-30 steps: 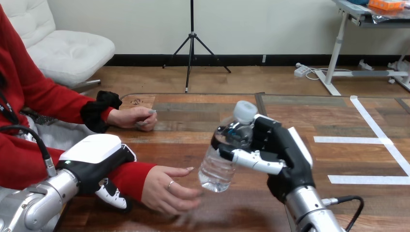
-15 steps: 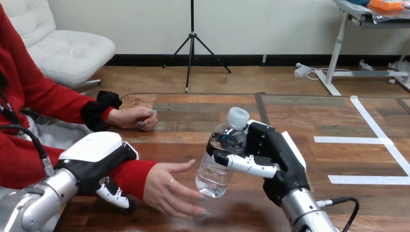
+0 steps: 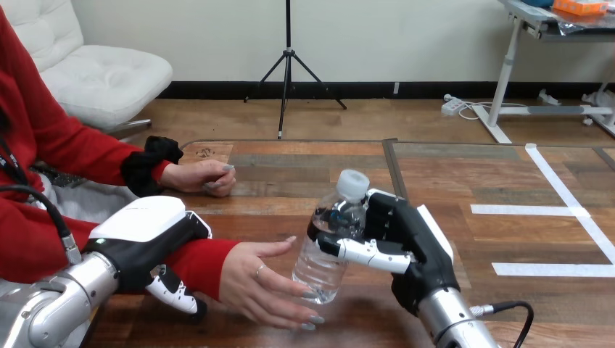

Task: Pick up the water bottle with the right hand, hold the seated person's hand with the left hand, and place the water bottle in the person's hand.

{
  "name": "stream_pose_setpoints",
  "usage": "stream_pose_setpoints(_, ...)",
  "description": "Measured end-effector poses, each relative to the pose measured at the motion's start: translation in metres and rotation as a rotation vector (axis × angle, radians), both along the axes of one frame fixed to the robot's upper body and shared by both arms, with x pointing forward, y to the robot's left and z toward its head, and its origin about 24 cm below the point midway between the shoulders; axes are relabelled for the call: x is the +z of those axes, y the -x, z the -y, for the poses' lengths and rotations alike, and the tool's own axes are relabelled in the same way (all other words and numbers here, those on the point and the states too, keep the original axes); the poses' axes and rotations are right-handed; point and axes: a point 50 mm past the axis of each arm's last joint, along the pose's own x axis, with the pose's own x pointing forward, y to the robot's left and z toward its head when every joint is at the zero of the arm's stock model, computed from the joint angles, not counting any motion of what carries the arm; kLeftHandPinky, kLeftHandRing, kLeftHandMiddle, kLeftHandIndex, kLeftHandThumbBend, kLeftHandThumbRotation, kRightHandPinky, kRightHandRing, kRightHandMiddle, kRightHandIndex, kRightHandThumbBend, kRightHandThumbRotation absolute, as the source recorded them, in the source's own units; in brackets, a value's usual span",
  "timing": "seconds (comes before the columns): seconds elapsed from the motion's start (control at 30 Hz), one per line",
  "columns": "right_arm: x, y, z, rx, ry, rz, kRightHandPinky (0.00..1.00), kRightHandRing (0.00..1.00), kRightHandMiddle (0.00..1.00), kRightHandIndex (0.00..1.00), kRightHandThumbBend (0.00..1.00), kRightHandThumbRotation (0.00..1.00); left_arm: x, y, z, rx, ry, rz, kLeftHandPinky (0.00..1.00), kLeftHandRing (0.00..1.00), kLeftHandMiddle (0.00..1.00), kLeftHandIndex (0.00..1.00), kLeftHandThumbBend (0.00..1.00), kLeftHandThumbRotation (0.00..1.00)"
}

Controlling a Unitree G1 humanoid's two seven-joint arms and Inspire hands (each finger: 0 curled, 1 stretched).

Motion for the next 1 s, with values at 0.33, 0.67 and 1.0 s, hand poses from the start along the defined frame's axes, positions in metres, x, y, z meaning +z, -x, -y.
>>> stream_pose_setpoints(0.33,-0.008,0.002,-0.002,0.006,0.000,-0.025,0.35,0.39,0.44,0.45,0.84,0.00,0.004,0.004,0.001,-0.007,0.012,0.003,0.26,0.30,0.36,0.37,0.91,0.00)
stream_pose_setpoints(0.67,-0.013,0.004,-0.009,0.016,-0.015,-0.045,0.35,0.39,0.44,0.44,0.86,0.00,0.009,0.006,0.003,-0.017,0.020,0.002,0.27,0.31,0.37,0.38,0.91,0.00)
stream_pose_setpoints(1.0,-0.016,0.005,-0.018,0.025,-0.043,-0.060,0.34,0.39,0.44,0.44,0.87,0.00,0.016,0.007,0.006,-0.023,0.040,0.010,0.26,0.31,0.36,0.37,0.92,0.00)
